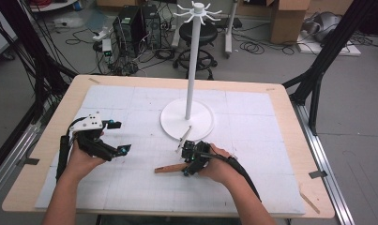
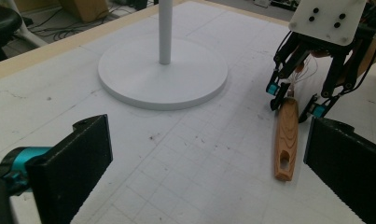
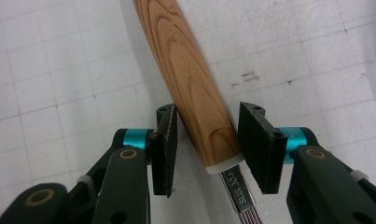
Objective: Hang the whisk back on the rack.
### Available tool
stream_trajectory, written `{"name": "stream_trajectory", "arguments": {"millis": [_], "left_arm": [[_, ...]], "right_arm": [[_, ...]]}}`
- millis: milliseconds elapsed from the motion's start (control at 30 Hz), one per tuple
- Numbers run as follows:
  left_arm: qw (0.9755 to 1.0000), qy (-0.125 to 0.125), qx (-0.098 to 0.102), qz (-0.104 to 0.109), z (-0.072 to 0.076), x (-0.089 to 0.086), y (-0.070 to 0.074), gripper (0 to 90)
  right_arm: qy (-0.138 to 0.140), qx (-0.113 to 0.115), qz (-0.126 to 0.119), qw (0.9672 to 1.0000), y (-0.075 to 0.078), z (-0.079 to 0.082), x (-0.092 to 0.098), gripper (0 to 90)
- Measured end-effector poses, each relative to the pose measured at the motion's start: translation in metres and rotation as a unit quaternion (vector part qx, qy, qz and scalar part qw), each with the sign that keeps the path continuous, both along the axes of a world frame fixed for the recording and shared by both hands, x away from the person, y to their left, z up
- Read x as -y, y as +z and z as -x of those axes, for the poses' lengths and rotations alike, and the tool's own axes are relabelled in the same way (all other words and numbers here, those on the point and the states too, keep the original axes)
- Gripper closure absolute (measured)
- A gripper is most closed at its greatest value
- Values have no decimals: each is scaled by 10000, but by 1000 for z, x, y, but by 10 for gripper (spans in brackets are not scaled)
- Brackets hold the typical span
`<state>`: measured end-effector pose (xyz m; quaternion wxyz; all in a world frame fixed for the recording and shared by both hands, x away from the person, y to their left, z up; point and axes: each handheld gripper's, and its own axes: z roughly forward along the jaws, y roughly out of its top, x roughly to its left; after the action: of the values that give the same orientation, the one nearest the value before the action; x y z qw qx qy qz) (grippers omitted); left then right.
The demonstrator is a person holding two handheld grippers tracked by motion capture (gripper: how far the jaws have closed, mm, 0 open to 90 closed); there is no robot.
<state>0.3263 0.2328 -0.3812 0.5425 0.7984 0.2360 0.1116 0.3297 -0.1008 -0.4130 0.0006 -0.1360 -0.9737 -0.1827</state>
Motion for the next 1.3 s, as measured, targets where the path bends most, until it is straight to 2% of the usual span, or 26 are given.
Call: {"name": "stream_trajectory", "arguments": {"millis": [133, 700, 1033, 1100, 1300], "left_arm": [[10000, -4, 6, -40, 0, 0, 0, 17], [10000, 15, -7, -50, 0, 0, -1, 17], [10000, 19, 1, -40, 0, 0, 0, 16], [10000, 15, -2, -34, 0, 0, 0, 17], [10000, 38, -7, -11, 0, -1, 0, 17]], "right_arm": [[78, 37, 20, 10000, 0, 0, 0, 611], [78, 78, 112, 9999, 1, 2, -1, 685], [148, 304, 193, 9992, 2, 6, -2, 702], [148, 387, 141, 9990, 4, 5, -1, 702], [-23, 479, -296, 9984, 20, 4, 10, 702]]}}
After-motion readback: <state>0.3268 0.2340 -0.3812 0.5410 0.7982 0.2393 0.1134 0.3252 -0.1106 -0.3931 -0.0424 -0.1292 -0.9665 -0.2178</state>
